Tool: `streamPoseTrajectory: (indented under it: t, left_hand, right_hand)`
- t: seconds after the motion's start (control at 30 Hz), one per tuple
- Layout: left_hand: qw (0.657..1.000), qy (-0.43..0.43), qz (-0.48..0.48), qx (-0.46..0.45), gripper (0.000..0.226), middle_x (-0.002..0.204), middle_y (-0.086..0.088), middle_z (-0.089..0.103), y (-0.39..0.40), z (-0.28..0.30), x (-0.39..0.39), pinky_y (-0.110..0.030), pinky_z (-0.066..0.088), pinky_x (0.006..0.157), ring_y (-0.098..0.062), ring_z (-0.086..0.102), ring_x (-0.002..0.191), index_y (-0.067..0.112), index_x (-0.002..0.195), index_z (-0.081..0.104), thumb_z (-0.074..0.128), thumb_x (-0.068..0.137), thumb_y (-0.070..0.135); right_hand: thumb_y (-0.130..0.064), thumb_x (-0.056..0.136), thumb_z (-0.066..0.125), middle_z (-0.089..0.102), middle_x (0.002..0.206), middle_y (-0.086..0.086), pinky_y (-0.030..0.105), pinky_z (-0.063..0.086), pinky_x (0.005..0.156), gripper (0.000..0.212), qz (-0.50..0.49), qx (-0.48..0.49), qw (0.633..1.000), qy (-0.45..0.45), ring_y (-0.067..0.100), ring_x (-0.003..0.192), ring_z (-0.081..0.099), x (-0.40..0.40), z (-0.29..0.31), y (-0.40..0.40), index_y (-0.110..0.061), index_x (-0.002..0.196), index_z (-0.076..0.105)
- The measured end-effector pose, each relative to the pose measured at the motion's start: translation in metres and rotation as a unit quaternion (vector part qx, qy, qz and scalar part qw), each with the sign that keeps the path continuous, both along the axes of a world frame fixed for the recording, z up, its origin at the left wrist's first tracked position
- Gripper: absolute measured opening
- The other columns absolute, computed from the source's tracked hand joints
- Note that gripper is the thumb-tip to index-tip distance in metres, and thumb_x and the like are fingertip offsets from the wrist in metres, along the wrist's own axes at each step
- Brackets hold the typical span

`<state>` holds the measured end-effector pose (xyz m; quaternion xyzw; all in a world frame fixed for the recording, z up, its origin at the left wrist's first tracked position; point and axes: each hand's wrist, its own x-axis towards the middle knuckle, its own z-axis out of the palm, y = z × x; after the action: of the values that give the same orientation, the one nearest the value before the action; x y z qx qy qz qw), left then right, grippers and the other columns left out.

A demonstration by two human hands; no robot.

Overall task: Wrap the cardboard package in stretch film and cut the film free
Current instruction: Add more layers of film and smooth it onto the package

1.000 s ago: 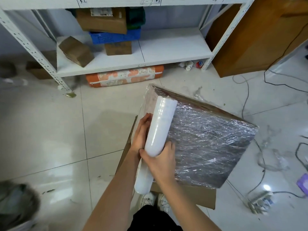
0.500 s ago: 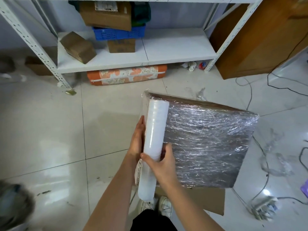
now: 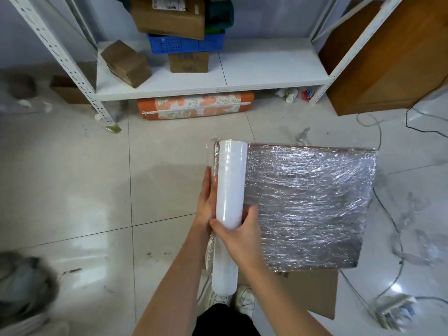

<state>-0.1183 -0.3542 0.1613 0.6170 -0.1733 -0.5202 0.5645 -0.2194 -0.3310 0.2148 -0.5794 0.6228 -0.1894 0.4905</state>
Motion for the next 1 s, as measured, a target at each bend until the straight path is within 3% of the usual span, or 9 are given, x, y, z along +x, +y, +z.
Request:
streamPoseTrajectory:
  t: [0.07,0.2,0.3,0.4,0.57,0.77,0.9,1.0]
  left_hand:
    - [1.0,-0.001,0.028,-0.005,0.049,0.136,0.001,0.054,-0.004,-0.006,-0.003,-0.029,0.048,0.093,-0.015,0.059,0.113,0.035,0.148,0.029,0.04,0.101,0.04]
    - [0.998,0.004,0.056,-0.015,0.043,0.119,-0.007,0.065,-0.007,-0.013,0.0,-0.044,0.049,0.093,-0.019,0.063,0.096,0.032,0.143,0.041,0.049,0.101,0.026]
    - [0.998,-0.023,0.057,0.003,0.043,0.129,0.001,0.061,-0.01,-0.011,-0.001,-0.036,0.048,0.098,-0.012,0.061,0.11,0.031,0.143,0.042,0.048,0.1,0.031]
    - [0.996,-0.059,0.067,0.017,0.048,0.141,0.008,0.05,-0.011,-0.003,-0.002,-0.016,0.041,0.098,-0.002,0.049,0.123,0.031,0.145,0.04,0.044,0.099,0.042]
    - [0.992,-0.096,0.077,0.022,0.053,0.144,0.011,0.046,-0.011,-0.004,-0.003,-0.014,0.03,0.101,-0.001,0.04,0.131,0.027,0.145,0.041,0.046,0.096,0.045]
    - [0.99,-0.108,0.079,0.034,0.05,0.142,0.013,0.046,-0.008,-0.006,-0.003,-0.003,0.031,0.092,0.005,0.04,0.124,0.029,0.144,0.041,0.046,0.096,0.044]
    - [0.989,-0.118,0.08,0.036,0.049,0.143,0.012,0.046,-0.008,-0.004,-0.004,-0.015,0.03,0.102,0.001,0.04,0.128,0.028,0.145,0.041,0.045,0.098,0.042]
    - [0.987,-0.134,0.078,0.034,0.048,0.144,0.012,0.045,-0.007,-0.004,-0.003,-0.014,0.03,0.103,-0.001,0.039,0.131,0.027,0.145,0.041,0.043,0.099,0.04]
  right_hand:
    - [-0.03,0.064,0.083,0.051,0.092,-0.013,0.033,0.051,0.075,0.066,0.002,0.006,1.0,0.013,0.013,0.086,0.059,0.003,0.001,-0.005,-0.016,0.104,0.032]
    - [-0.037,0.061,0.083,0.053,0.098,-0.015,0.031,0.052,0.083,0.068,0.023,0.033,0.999,0.007,0.008,0.091,0.058,0.004,-0.001,-0.015,-0.024,0.107,0.036]
    - [-0.054,0.048,0.077,0.059,0.103,-0.008,0.037,0.055,0.082,0.069,0.056,0.05,0.997,0.033,0.008,0.094,0.06,0.0,-0.002,-0.024,-0.027,0.105,0.048]
    - [-0.048,0.049,0.082,0.059,0.102,-0.008,0.039,0.055,0.079,0.071,0.058,0.056,0.996,0.046,0.009,0.091,0.06,-0.01,0.004,-0.034,-0.025,0.106,0.046]
    - [-0.034,0.06,0.085,0.054,0.095,-0.007,0.037,0.052,0.072,0.069,0.041,0.004,0.995,0.095,0.015,0.086,0.059,-0.027,0.013,-0.042,-0.017,0.106,0.038]
    - [-0.026,0.064,0.086,0.057,0.1,-0.004,0.013,0.044,0.059,0.069,0.001,0.082,0.997,0.0,0.002,0.083,0.058,-0.03,0.009,-0.039,-0.017,0.111,0.036]
    - [-0.029,0.062,0.087,0.062,0.104,-0.007,0.025,0.053,0.075,0.065,0.012,0.095,0.995,-0.037,0.006,0.092,0.062,-0.04,0.01,-0.038,-0.026,0.112,0.046]
    - [-0.02,0.066,0.085,0.062,0.106,-0.008,0.021,0.05,0.071,0.062,-0.001,0.119,0.99,-0.078,0.005,0.091,0.062,-0.046,0.012,-0.04,-0.03,0.111,0.045]
